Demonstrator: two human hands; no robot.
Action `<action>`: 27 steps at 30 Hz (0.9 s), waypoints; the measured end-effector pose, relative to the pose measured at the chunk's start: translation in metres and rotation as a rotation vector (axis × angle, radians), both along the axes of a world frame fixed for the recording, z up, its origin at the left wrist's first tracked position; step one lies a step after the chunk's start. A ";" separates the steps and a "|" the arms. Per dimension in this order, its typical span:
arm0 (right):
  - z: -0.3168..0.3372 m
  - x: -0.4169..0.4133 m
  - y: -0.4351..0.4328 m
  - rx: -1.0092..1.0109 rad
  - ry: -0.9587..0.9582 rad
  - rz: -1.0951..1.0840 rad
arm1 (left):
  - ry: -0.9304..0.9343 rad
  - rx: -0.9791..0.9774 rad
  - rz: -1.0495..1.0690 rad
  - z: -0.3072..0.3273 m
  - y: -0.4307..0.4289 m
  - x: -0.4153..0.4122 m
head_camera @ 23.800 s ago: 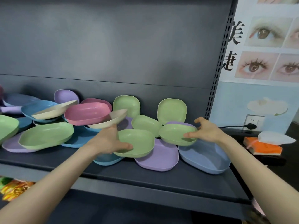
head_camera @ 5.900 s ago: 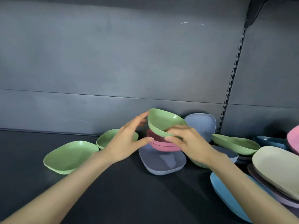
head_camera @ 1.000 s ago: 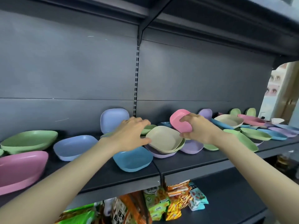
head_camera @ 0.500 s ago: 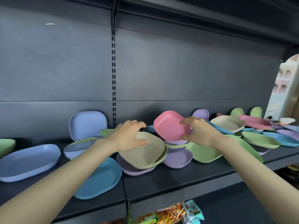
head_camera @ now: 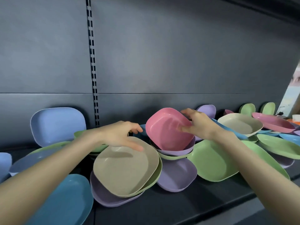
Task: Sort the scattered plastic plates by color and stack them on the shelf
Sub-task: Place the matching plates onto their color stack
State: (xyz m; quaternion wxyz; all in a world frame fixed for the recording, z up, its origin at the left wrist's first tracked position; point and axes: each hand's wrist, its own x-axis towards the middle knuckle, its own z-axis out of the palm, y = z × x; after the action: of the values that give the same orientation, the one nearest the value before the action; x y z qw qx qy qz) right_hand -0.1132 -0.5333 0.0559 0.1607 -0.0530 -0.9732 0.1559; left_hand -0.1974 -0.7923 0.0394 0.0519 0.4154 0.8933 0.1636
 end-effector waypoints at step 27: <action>-0.001 -0.039 0.019 -0.298 0.303 0.148 | -0.005 0.393 0.210 0.027 -0.021 0.019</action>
State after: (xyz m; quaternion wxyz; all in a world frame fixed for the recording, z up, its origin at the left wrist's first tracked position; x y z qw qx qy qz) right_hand -0.1525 -0.5140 0.0553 0.2837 0.0193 -0.9053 0.3156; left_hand -0.1785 -0.8132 0.0664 -0.0454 0.3218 0.8824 0.3401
